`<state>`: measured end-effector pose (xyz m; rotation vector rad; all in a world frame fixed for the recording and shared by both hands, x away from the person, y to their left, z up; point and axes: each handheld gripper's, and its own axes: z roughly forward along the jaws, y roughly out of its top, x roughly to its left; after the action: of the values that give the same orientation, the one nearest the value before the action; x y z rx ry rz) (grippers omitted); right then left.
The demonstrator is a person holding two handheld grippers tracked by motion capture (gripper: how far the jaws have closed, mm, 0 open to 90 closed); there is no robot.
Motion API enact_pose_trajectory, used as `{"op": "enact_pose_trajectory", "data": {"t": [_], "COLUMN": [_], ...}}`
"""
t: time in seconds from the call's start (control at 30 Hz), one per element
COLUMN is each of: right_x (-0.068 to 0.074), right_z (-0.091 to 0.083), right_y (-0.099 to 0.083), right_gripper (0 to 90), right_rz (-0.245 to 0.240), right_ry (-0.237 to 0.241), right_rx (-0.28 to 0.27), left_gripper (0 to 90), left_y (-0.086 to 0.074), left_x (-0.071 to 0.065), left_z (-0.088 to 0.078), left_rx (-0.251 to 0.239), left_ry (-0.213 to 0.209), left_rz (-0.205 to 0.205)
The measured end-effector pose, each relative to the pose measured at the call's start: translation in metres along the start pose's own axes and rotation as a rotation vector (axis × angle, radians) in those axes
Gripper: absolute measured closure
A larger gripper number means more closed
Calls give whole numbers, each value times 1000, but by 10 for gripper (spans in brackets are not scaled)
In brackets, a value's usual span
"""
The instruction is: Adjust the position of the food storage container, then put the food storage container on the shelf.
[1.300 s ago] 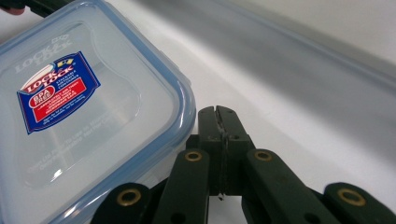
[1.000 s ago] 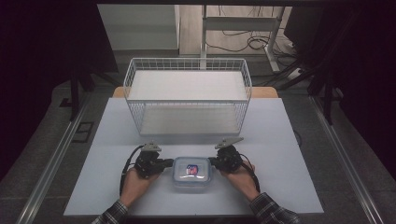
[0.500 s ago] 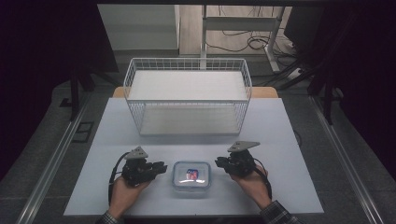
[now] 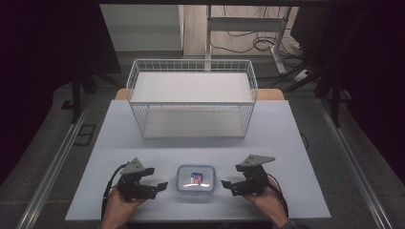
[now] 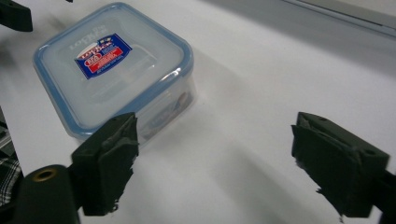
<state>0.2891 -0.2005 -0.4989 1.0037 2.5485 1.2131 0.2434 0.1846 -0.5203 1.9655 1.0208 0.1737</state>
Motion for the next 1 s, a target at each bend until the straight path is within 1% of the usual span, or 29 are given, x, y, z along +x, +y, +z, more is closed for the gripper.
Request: {"op": "enact_pose_trajectory", "data": {"t": [0.03, 0.1, 0.13, 0.23, 0.3, 0.33, 0.47, 0.5, 0.6, 0.67, 0.7, 0.73, 0.83, 0.9, 0.93, 0.97, 1.0], "right_x": [2, 3, 6, 8, 10, 12, 16, 18, 22, 25, 28, 28, 33, 32, 30, 30, 29], "right_z": [1, 1, 3, 5, 6, 6, 6, 6, 9, 12, 16, 16, 24, 32, 38, 38, 40], "right_y": [2, 3, 3, 2, 3, 5, 10, 12, 16, 19, 23, 23, 26, 26, 24, 24, 22], "right_gripper": [109, 103, 85, 70, 50, 26, 10, 11, 25, 39, 58, 58, 86, 106, 119, 119, 135], "right_rz": [-5, -12, -28, -40, -33, -26, -14, -1, 9, 7, 9, 9, 19, 40, 60, 60, 76], "right_ry": [5, 7, 1, -3, -1, 10, 14, 12, 38, 64, 89, 89, 124, 137, 150, 150, 165], "right_rx": [-10, -10, 6, 19, 22, 12, 5, 14, 39, 46, 45, 45, 45, 65, 88, 88, 94], "left_gripper": [104, 92, 93, 92, 93, 98, 105, 108, 109, 110, 110, 110, 106, 99, 100, 120, 120], "left_y": [0, 2, 2, 3, 4, 6, 12, 14, 21, 26, 28, 30, 32, 30, 28, 28, 27], "left_x": [0, -2, -2, -3, -4, -4, -6, -7, -12, -15, -17, -18, -19, -19, -18, -18, -18], "left_z": [1, 3, 3, 4, 4, 3, 6, 8, 17, 24, 28, 32, 43, 49, 53, 53, 54], "left_rx": [6, 16, 18, 17, 4, -5, -31, -36, -41, -35, -32, -28, -4, 25, 46, 46, 60], "left_ry": [3, 6, 3, -13, -24, -35, -74, -83, -114, -125, -131, -138, -159, -175, -207, -207, -222], "left_rz": [2, 3, 3, -4, -9, -14, -25, -25, -27, -21, -20, -20, -27, -34, -52, -52, -55]}}
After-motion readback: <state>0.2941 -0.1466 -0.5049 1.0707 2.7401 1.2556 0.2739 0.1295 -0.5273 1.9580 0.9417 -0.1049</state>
